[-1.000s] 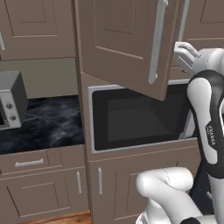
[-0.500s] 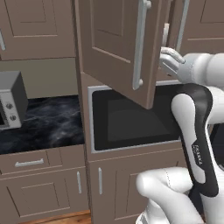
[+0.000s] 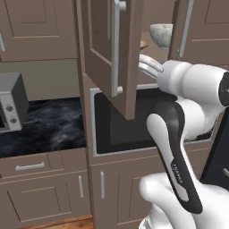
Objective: Move the bowls from the cabinet to the plates on the dining table.
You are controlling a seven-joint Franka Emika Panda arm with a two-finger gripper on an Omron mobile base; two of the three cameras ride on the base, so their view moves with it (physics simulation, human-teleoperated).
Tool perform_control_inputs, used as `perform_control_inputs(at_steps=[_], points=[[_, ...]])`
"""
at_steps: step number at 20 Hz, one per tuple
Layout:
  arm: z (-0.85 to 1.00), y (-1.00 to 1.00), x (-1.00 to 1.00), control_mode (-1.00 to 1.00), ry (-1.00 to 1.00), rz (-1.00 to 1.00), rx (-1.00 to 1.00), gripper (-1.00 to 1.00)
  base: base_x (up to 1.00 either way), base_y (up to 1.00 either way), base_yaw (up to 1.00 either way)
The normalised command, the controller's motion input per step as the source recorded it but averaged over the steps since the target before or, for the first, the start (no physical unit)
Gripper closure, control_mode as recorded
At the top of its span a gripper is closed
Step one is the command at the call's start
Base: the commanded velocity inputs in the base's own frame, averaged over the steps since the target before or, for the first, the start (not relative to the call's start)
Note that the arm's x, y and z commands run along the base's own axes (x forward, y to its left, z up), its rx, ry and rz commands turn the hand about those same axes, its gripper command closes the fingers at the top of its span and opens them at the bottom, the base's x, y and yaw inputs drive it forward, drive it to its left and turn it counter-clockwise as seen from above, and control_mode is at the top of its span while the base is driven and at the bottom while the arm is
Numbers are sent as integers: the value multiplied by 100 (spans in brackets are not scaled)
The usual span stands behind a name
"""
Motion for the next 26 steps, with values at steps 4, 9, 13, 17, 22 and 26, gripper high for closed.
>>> perform_control_inputs(at_steps=[4,9,13,17,22,26], points=[[-3,62,6,-100,-13,0,-1,-100,0,0,0],[0,62,6,-100,-15,0,0,-100,0,0,0],[0,60,10,-100,-15,-1,-1,-100,0,0,0],[0,56,24,-100,-11,-2,-4,-100,0,0,0],[1,41,28,-100,-4,-3,-4,-100,0,0,0],[6,-13,1,-100,5,-3,1,-100,0,0,0]])
